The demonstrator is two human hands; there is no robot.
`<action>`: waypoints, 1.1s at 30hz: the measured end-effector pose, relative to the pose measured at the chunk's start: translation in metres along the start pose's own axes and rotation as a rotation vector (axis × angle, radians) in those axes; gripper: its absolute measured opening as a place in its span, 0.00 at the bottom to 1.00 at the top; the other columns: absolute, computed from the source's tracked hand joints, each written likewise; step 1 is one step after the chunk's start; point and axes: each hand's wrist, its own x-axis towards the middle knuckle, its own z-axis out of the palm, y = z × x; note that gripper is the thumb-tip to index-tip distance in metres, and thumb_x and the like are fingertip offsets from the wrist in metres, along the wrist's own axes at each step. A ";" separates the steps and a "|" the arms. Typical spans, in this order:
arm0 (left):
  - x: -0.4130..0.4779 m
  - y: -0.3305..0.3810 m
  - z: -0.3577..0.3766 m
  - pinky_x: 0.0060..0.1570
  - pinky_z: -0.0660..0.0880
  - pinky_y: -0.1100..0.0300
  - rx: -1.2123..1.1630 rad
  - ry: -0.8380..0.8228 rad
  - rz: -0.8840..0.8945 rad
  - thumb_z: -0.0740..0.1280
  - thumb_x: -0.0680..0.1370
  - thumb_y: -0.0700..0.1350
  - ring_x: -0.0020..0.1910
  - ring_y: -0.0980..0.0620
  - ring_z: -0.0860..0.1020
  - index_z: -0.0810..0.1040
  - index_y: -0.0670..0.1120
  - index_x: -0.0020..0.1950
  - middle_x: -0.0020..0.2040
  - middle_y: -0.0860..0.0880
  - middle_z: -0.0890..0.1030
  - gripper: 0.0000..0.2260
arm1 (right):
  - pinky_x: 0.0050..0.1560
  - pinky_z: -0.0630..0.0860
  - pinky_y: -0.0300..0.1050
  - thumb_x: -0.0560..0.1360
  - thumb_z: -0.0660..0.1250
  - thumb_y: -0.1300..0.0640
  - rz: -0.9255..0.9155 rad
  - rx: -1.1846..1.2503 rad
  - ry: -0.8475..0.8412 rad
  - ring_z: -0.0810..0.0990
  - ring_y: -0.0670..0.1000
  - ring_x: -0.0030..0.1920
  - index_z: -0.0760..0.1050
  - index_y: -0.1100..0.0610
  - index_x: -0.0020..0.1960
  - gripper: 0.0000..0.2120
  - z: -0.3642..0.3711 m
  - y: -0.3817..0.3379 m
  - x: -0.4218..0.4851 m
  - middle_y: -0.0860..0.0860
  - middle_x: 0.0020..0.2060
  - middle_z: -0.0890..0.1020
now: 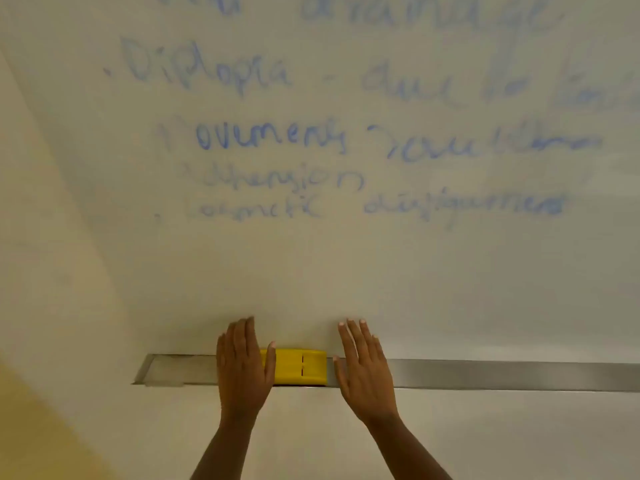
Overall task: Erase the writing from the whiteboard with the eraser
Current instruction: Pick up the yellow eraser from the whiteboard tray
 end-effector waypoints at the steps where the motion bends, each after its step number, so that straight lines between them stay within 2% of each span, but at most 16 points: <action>1: -0.003 -0.003 0.002 0.50 0.74 0.42 -0.044 0.001 -0.064 0.44 0.80 0.55 0.50 0.34 0.77 0.74 0.31 0.58 0.52 0.33 0.77 0.30 | 0.68 0.60 0.45 0.81 0.43 0.49 -0.006 -0.005 -0.009 0.69 0.56 0.67 0.69 0.60 0.67 0.25 0.004 -0.001 -0.002 0.57 0.64 0.75; 3: -0.007 -0.005 0.004 0.42 0.76 0.45 -0.068 -0.050 -0.182 0.49 0.78 0.51 0.44 0.35 0.77 0.75 0.31 0.53 0.47 0.34 0.78 0.25 | 0.56 0.76 0.49 0.78 0.54 0.51 -0.006 0.032 -0.031 0.79 0.56 0.57 0.74 0.61 0.63 0.21 0.010 -0.004 -0.006 0.56 0.57 0.81; 4: -0.011 -0.007 0.006 0.37 0.76 0.47 -0.071 -0.071 -0.239 0.52 0.77 0.48 0.40 0.36 0.77 0.75 0.32 0.51 0.43 0.34 0.78 0.21 | 0.51 0.79 0.50 0.76 0.61 0.54 0.015 0.057 -0.051 0.82 0.55 0.53 0.75 0.61 0.61 0.17 0.015 -0.005 -0.009 0.55 0.53 0.82; 5: -0.012 -0.008 0.010 0.32 0.76 0.48 -0.063 -0.052 -0.264 0.55 0.76 0.45 0.35 0.36 0.77 0.76 0.32 0.47 0.40 0.34 0.77 0.17 | 0.49 0.80 0.49 0.74 0.67 0.56 0.019 0.077 -0.063 0.83 0.55 0.49 0.75 0.61 0.60 0.16 0.021 -0.005 -0.010 0.55 0.49 0.83; 6: -0.011 -0.011 0.015 0.29 0.74 0.50 -0.072 -0.052 -0.288 0.59 0.75 0.42 0.32 0.36 0.76 0.76 0.32 0.44 0.37 0.34 0.77 0.13 | 0.50 0.79 0.48 0.74 0.68 0.57 0.023 0.095 -0.108 0.82 0.55 0.47 0.74 0.62 0.61 0.17 0.026 -0.004 -0.010 0.55 0.48 0.83; 7: -0.011 -0.012 0.018 0.28 0.73 0.50 -0.102 -0.044 -0.301 0.62 0.75 0.39 0.31 0.36 0.76 0.76 0.31 0.42 0.35 0.34 0.76 0.10 | 0.54 0.77 0.46 0.76 0.65 0.57 0.041 0.117 -0.144 0.81 0.54 0.50 0.71 0.61 0.64 0.18 0.028 -0.004 -0.009 0.55 0.51 0.81; 9: -0.010 -0.013 0.022 0.32 0.73 0.50 -0.192 -0.095 -0.408 0.63 0.77 0.37 0.35 0.36 0.76 0.76 0.31 0.41 0.36 0.34 0.77 0.09 | 0.60 0.69 0.43 0.81 0.54 0.53 0.121 0.159 -0.284 0.74 0.52 0.58 0.62 0.57 0.70 0.19 0.035 -0.002 -0.008 0.54 0.59 0.77; 11: -0.006 -0.014 0.026 0.37 0.73 0.50 -0.260 -0.182 -0.555 0.58 0.79 0.41 0.40 0.37 0.76 0.76 0.33 0.44 0.41 0.35 0.78 0.13 | 0.61 0.67 0.40 0.82 0.50 0.51 0.183 0.229 -0.343 0.71 0.51 0.61 0.60 0.56 0.71 0.19 0.042 -0.003 -0.008 0.53 0.62 0.74; 15: 0.002 -0.016 0.033 0.43 0.72 0.50 -0.359 -0.297 -0.711 0.58 0.79 0.43 0.47 0.37 0.76 0.77 0.33 0.48 0.48 0.34 0.78 0.14 | 0.60 0.68 0.39 0.81 0.55 0.49 0.273 0.376 -0.400 0.71 0.51 0.62 0.66 0.57 0.67 0.18 0.045 -0.006 -0.003 0.55 0.61 0.75; 18: 0.006 -0.021 0.036 0.47 0.72 0.49 -0.408 -0.356 -0.741 0.59 0.79 0.44 0.49 0.36 0.75 0.77 0.32 0.49 0.50 0.33 0.78 0.15 | 0.61 0.69 0.40 0.79 0.61 0.50 0.317 0.476 -0.430 0.71 0.52 0.62 0.64 0.57 0.68 0.21 0.043 -0.007 -0.001 0.55 0.63 0.73; 22: 0.010 -0.020 0.034 0.47 0.72 0.50 -0.498 -0.330 -0.780 0.61 0.79 0.44 0.49 0.36 0.75 0.77 0.32 0.49 0.49 0.33 0.78 0.15 | 0.61 0.72 0.43 0.75 0.68 0.54 0.361 0.630 -0.382 0.72 0.53 0.62 0.60 0.56 0.69 0.27 0.039 -0.007 -0.004 0.55 0.64 0.71; 26: 0.015 -0.010 0.021 0.45 0.70 0.50 -0.837 -0.160 -0.780 0.60 0.79 0.39 0.43 0.41 0.73 0.74 0.34 0.51 0.44 0.37 0.75 0.09 | 0.57 0.69 0.37 0.73 0.70 0.52 0.317 0.648 -0.297 0.70 0.49 0.61 0.56 0.52 0.70 0.32 0.026 -0.009 0.000 0.52 0.63 0.70; 28: 0.019 -0.004 0.011 0.38 0.70 0.52 -1.012 -0.098 -0.727 0.58 0.80 0.39 0.38 0.44 0.72 0.73 0.40 0.46 0.40 0.40 0.74 0.06 | 0.53 0.69 0.33 0.73 0.68 0.46 0.190 0.511 -0.227 0.70 0.47 0.59 0.56 0.51 0.71 0.33 0.014 -0.010 0.003 0.51 0.61 0.69; 30: 0.022 0.002 -0.001 0.30 0.69 0.58 -1.142 -0.038 -0.673 0.58 0.80 0.38 0.33 0.47 0.71 0.72 0.46 0.42 0.36 0.43 0.73 0.09 | 0.46 0.72 0.32 0.71 0.69 0.42 0.049 0.329 -0.122 0.71 0.48 0.57 0.60 0.51 0.70 0.33 -0.007 -0.013 0.010 0.52 0.58 0.71; 32: 0.029 0.007 -0.013 0.24 0.69 0.63 -1.188 0.033 -0.592 0.57 0.80 0.37 0.31 0.49 0.71 0.71 0.47 0.41 0.34 0.45 0.73 0.10 | 0.40 0.76 0.37 0.64 0.72 0.39 -0.105 0.168 0.019 0.75 0.52 0.53 0.69 0.53 0.64 0.33 -0.029 -0.015 0.021 0.55 0.53 0.76; 33: 0.033 0.011 -0.019 0.21 0.68 0.65 -1.184 0.068 -0.552 0.56 0.80 0.37 0.31 0.49 0.71 0.71 0.47 0.41 0.34 0.45 0.73 0.11 | 0.40 0.77 0.40 0.62 0.73 0.38 -0.183 0.105 0.097 0.75 0.52 0.52 0.70 0.53 0.61 0.33 -0.039 -0.018 0.028 0.56 0.52 0.78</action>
